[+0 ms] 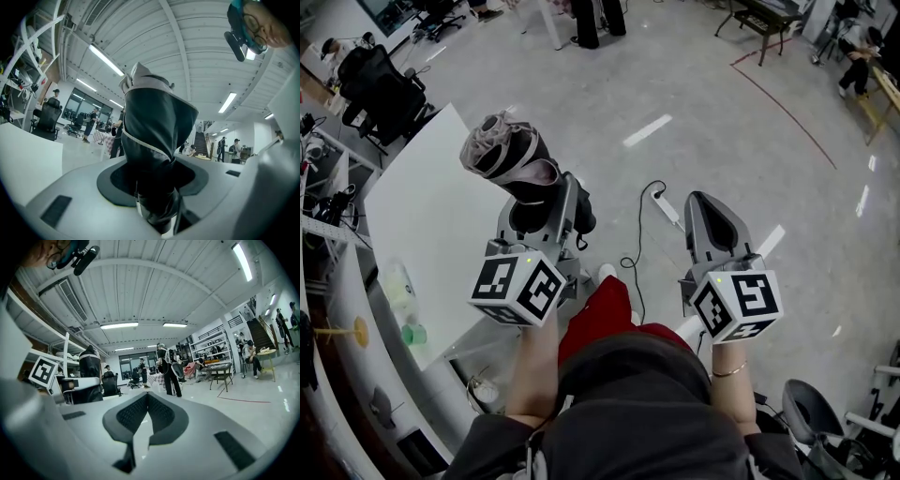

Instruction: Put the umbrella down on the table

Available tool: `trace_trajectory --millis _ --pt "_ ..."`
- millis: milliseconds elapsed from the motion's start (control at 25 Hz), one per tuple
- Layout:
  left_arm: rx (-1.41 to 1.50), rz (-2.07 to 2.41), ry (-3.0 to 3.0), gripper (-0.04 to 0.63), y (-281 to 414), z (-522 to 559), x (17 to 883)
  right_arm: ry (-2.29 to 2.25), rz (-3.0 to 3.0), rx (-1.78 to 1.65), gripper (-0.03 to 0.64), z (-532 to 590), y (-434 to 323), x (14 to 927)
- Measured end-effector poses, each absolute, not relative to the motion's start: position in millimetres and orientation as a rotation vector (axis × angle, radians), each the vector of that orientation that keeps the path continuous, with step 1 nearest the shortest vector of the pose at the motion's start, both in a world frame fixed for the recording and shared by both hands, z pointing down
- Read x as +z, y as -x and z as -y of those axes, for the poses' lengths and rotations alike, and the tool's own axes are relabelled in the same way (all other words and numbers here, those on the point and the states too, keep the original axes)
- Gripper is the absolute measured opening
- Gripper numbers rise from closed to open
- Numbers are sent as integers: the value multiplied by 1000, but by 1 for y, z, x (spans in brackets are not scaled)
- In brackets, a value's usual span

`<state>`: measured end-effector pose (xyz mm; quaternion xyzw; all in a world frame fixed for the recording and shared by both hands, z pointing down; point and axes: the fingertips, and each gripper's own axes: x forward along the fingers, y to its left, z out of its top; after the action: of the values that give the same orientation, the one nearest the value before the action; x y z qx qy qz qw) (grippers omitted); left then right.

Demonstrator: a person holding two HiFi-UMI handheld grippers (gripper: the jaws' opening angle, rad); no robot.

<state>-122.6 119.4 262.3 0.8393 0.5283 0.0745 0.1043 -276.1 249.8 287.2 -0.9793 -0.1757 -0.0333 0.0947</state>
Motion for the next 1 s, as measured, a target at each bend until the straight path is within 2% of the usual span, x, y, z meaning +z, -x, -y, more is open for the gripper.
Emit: trace_trajectory --millis 440,1000 --pt "227 -1544 -2499 198 74 -142 275 2905 492 -129 18 -272 226 298" --pt "274 -1333 -2579 198 -61 -146 288 2947 217 -223 18 -289 55 301"
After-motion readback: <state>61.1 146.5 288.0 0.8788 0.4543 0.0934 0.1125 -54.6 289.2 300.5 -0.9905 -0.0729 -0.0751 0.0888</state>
